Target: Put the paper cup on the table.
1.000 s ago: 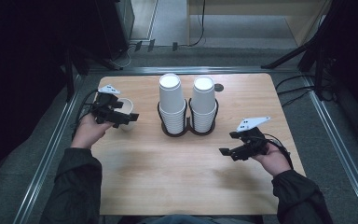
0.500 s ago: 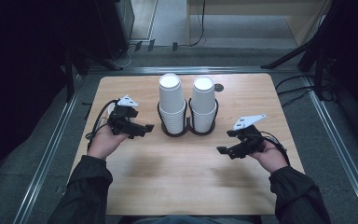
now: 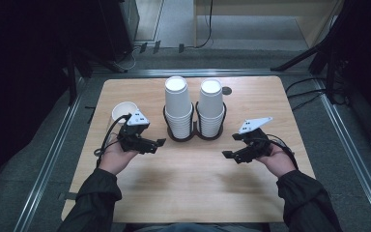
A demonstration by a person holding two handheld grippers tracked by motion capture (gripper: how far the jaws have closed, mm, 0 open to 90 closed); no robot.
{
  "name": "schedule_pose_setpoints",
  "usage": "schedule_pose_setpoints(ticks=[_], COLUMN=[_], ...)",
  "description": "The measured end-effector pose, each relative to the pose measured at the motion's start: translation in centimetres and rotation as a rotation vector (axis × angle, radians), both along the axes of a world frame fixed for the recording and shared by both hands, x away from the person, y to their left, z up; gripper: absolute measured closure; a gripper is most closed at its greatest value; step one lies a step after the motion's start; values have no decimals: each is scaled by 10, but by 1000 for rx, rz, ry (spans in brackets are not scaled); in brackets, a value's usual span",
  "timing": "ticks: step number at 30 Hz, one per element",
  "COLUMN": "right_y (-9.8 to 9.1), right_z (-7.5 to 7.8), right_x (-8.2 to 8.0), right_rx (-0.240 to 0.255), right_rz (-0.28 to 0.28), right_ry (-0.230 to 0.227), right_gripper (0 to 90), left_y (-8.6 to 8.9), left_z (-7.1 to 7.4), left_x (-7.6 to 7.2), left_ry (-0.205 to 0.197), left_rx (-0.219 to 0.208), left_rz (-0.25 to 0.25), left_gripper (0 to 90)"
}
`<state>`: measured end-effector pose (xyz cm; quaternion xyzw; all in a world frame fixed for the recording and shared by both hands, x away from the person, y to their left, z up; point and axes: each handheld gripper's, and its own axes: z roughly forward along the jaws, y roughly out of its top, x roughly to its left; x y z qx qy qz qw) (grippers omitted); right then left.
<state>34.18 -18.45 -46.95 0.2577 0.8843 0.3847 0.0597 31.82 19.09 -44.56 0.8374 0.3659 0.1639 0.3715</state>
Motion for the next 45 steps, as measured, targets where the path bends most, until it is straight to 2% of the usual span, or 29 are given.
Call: schedule_pose_setpoints(ticks=[1, 3, 7, 9, 14, 19, 24, 28, 34, 45], right_y=[0, 0, 0, 0, 2, 2, 0, -1, -3, 0], right_z=[0, 0, -1, -1, 0, -1, -3, -4, -5, -6], right_x=[0, 0, -1, -1, -5, -8, -12, -14, -17, -18], right_rx=[-1, -2, -4, -6, 15, 12, 4, 14, 13, 17], right_rz=[0, -1, -6, -6, 0, -7, -24, -45, -55, -61], right_ry=[-2, -2, 0, -3, -10, -18, -15, -7, -7, -7], right_gripper=[212, 211, 211, 211, 211, 211, 208, 207, 204, 202], left_y=[-1, -7, -14, -21, -33, -45, -58, -66, -78, -93], left_z=[-1, -3, -8, -14, -22, -29, -32, -32, -32, -30], left_x=[-1, -4, -8, -10, -7, -3, 2, 5, 6, 5], left_ry=[2, -36, -19, -4, 20, 46, 53, 52, 44, 12], left_rx=[4, 29, 0, 19, 31, 25, 33, 21, 29, 10], left_rz=[-3, 5, -22, -47, -90, -124, -166, -189, -230, -257], left_gripper=[131, 132, 133, 132, 132, 132, 132, 132, 132, 132])
